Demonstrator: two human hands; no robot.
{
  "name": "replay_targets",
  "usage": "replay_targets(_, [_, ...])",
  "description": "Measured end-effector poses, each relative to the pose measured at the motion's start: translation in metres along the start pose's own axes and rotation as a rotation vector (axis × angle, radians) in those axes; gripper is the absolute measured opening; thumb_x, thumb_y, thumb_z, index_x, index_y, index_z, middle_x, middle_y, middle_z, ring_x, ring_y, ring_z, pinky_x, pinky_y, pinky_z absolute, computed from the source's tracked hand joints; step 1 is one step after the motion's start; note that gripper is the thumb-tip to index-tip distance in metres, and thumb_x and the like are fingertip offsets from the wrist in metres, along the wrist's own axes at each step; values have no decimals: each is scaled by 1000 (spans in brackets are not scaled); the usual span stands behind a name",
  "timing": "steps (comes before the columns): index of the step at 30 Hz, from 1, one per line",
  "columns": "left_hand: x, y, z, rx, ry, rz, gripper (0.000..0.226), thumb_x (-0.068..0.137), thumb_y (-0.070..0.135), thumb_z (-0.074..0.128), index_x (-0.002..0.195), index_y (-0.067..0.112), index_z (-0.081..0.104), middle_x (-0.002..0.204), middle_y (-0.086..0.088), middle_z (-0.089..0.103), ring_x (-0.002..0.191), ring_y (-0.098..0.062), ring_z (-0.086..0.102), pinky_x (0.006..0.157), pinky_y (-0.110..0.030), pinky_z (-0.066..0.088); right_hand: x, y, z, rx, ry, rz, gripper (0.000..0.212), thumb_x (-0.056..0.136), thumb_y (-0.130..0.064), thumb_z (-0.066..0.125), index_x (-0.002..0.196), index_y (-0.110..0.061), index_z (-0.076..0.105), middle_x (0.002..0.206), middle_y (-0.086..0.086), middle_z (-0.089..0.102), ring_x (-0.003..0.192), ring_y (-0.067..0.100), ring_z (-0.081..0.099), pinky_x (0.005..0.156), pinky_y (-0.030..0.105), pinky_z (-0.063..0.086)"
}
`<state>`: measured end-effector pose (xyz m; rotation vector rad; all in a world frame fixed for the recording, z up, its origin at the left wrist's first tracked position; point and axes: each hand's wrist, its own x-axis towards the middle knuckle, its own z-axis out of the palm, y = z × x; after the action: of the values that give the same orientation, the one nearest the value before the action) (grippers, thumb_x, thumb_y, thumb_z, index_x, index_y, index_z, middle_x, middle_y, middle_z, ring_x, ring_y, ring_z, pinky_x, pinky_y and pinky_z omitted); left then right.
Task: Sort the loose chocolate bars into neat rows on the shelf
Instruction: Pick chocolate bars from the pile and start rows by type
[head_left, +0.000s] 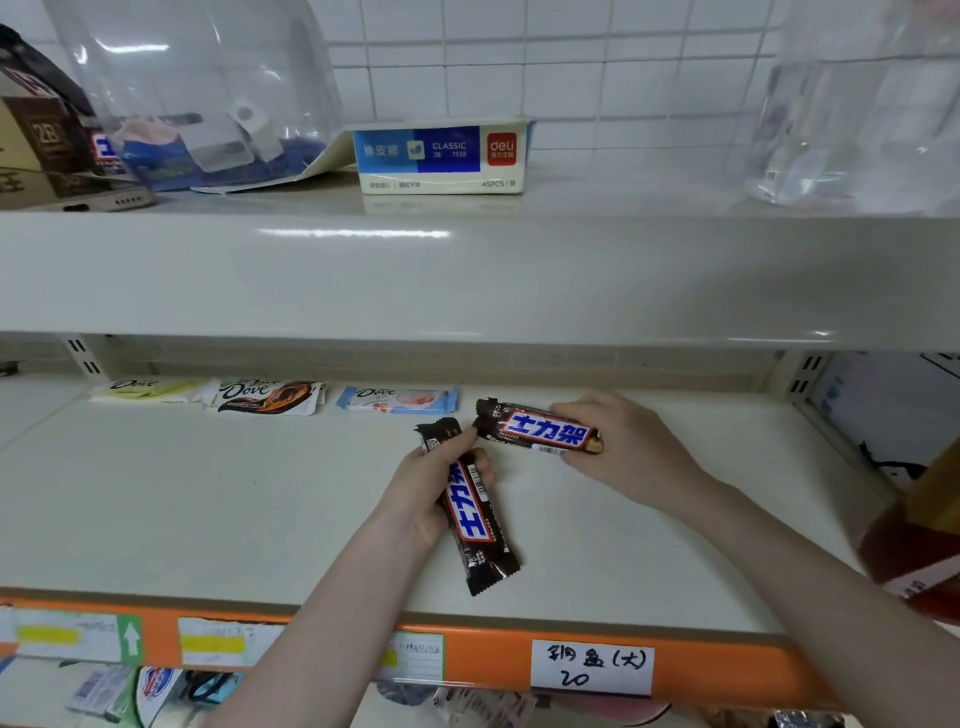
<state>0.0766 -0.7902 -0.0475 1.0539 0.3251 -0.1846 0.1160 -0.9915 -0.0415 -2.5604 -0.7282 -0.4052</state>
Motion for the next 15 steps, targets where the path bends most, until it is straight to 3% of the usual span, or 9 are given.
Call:
replay_targets(5, [1,6,-12,-152,52,-75,14,92,10,52,79,5,54,59,-10,57,45,-18,58,48,-25,54,26,21,-5,-44,-111,21,18,78,-19,64,95,-14,65,84,5,66,79,25,58,68,37,46])
replay_targets(12, [-3,14,-26,-228,59,-115,16,93,13,50,79,6,55,64,-10,56,59,-20,55,51,-27,56,61,31,8,-102,-197,54,8,80,-20,60,86,-15,64,75,6,64,70,24,54,59,31,37])
replay_targets(15, [-4,18,-31,-252,58,-118,18,94,13,48,79,6,54,67,-10,54,63,-20,53,52,-28,56,71,33,16,-105,-211,81,19,82,-23,60,97,-14,66,89,9,68,82,27,59,71,34,45])
